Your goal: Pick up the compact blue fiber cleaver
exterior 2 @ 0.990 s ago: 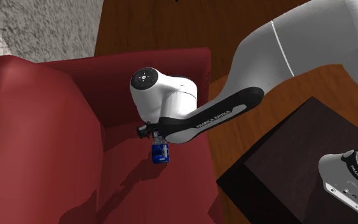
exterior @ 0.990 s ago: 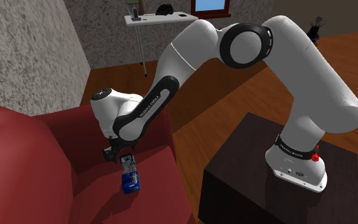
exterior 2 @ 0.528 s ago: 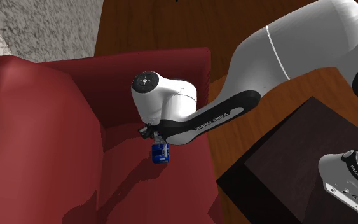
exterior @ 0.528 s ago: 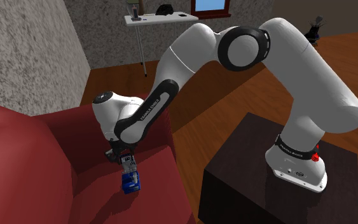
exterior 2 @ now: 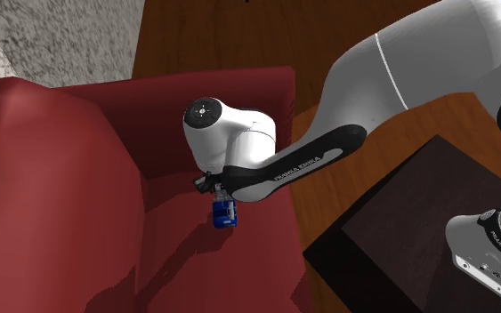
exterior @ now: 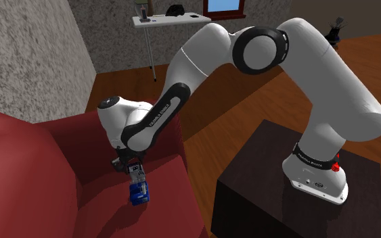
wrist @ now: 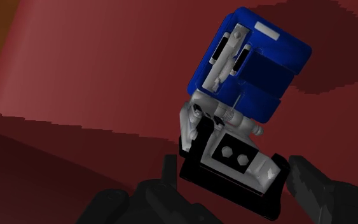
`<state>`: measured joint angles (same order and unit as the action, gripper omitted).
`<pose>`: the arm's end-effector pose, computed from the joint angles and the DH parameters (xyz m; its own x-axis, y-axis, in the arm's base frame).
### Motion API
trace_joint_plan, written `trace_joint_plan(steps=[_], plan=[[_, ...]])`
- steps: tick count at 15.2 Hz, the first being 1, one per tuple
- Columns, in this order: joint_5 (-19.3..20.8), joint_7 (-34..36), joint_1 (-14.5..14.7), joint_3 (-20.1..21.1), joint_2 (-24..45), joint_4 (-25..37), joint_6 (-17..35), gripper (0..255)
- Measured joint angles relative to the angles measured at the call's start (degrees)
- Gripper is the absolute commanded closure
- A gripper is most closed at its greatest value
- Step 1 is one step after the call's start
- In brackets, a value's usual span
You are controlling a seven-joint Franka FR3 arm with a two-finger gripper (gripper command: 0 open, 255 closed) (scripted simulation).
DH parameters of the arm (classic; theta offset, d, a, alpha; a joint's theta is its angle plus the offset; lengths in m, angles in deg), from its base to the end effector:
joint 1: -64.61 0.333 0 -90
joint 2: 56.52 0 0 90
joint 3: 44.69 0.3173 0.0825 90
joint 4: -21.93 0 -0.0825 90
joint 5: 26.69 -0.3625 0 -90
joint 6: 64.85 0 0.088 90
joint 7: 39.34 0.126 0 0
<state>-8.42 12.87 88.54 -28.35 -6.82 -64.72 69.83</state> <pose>0.5543 0.4191 0.1588 0.9965 -0.0818 0.0183 -0.0817 -0.9966 -0.0039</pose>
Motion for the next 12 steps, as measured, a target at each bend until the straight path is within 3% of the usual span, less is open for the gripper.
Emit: trace_joint_plan(steps=[12], plan=[[-1.6, -0.8, -1.0, 1.6, -6.0, -1.0, -5.1, 255]])
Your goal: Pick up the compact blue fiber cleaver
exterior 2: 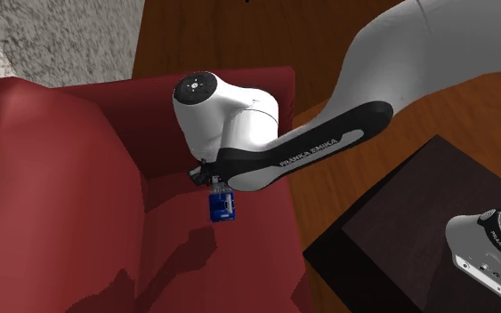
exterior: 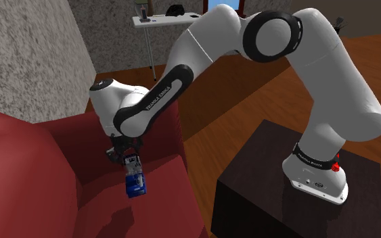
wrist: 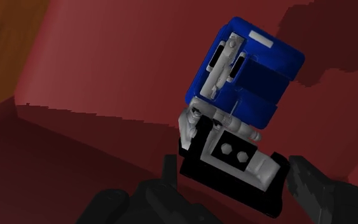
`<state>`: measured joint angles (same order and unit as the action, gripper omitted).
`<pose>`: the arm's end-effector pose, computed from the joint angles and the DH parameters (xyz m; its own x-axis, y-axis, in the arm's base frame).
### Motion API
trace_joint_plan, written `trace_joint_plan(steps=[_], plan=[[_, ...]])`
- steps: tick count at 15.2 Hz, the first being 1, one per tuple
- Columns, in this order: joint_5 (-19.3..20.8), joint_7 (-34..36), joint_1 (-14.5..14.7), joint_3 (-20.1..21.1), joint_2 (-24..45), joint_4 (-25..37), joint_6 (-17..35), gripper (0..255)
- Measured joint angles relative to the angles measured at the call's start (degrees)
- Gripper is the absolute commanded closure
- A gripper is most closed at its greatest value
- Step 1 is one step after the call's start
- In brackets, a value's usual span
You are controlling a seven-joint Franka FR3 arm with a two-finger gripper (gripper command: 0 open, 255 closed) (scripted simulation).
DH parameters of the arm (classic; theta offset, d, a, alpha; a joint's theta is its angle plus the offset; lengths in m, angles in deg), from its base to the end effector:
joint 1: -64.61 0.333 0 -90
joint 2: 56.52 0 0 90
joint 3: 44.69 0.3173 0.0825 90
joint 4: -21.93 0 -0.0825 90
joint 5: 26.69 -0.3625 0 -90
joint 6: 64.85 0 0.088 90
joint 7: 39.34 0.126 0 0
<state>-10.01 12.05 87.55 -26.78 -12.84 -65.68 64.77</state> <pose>0.5533 0.4193 0.2183 0.9965 -0.0817 0.0183 -0.0817 -0.9967 -0.0039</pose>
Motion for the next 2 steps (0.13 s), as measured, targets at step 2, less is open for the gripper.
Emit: trace_joint_plan(steps=[2], plan=[[-0.3, -0.2, -0.2, 0.2, -0.9, -0.1, -0.8, 255]])
